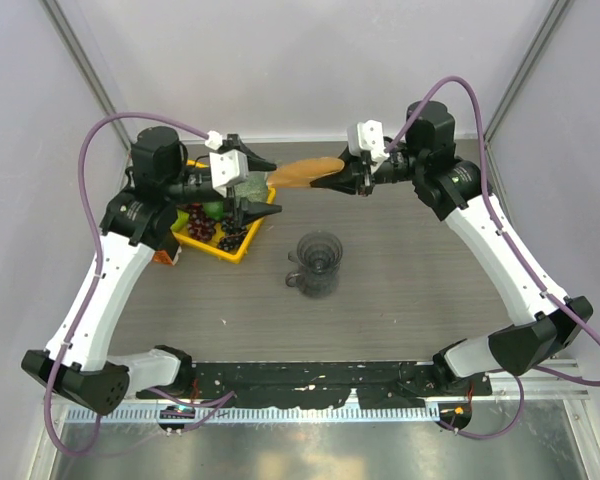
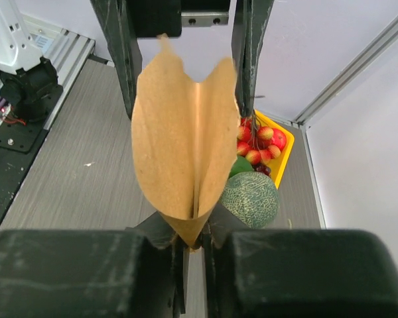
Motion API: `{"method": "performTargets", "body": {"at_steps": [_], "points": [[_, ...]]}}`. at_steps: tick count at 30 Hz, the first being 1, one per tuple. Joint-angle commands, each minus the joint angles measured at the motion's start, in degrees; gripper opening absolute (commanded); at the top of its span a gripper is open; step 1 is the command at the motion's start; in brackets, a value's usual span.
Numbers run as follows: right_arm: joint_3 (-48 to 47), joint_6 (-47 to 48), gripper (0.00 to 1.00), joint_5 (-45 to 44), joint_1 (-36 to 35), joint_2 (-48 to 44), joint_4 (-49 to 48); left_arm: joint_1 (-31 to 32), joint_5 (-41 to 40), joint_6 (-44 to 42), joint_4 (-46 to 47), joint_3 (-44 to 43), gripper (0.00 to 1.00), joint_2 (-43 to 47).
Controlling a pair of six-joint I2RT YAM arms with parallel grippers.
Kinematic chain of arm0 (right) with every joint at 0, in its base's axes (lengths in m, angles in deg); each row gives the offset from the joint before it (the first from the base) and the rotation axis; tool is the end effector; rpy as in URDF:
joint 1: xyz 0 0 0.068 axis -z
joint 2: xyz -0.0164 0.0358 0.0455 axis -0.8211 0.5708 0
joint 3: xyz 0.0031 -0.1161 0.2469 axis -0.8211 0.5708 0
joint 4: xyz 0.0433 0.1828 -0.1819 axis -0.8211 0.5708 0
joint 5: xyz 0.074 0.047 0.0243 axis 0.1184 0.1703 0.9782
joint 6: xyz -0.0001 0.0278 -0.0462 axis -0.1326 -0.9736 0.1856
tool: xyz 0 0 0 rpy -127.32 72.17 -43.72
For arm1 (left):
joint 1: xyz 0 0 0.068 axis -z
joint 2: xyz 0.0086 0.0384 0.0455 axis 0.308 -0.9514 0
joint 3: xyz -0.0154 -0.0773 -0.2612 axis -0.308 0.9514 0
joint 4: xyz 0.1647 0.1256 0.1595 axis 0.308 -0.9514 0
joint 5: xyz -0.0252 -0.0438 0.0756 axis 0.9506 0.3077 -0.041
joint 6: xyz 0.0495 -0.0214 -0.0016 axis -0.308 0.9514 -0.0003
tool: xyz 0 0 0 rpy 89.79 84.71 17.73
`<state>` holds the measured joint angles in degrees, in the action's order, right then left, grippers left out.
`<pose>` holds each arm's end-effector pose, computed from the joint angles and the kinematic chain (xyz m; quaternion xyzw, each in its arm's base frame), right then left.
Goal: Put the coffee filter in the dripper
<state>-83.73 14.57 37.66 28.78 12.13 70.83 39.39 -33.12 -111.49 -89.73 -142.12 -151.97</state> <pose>0.2509 0.1604 0.4657 -0.6220 0.3942 0.3726 0.5647 0.2148 -0.1165 0.4665 0.5629 0.4895 -0.3319 0.5774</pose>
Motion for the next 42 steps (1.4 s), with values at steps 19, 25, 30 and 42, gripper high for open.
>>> {"method": "performTargets", "body": {"at_steps": [19,25,30,42], "points": [[-0.4,10.4,0.15,-1.8,-1.7,-2.4,6.7,-1.2,0.9,16.1,3.3,-11.3,0.59,-3.2],[-0.6,10.1,0.12,-2.1,-1.9,-2.2,6.7,0.0,1.8,12.6,0.5,-11.6,0.49,-4.0],[-0.4,10.1,0.16,-2.2,-1.9,-2.4,6.7,0.0,3.4,10.8,0.5,-9.2,0.49,-2.4],[-0.1,10.6,0.22,-2.1,-1.9,-2.5,6.7,0.0,3.5,5.0,-1.3,-6.1,0.51,-0.4]]}}
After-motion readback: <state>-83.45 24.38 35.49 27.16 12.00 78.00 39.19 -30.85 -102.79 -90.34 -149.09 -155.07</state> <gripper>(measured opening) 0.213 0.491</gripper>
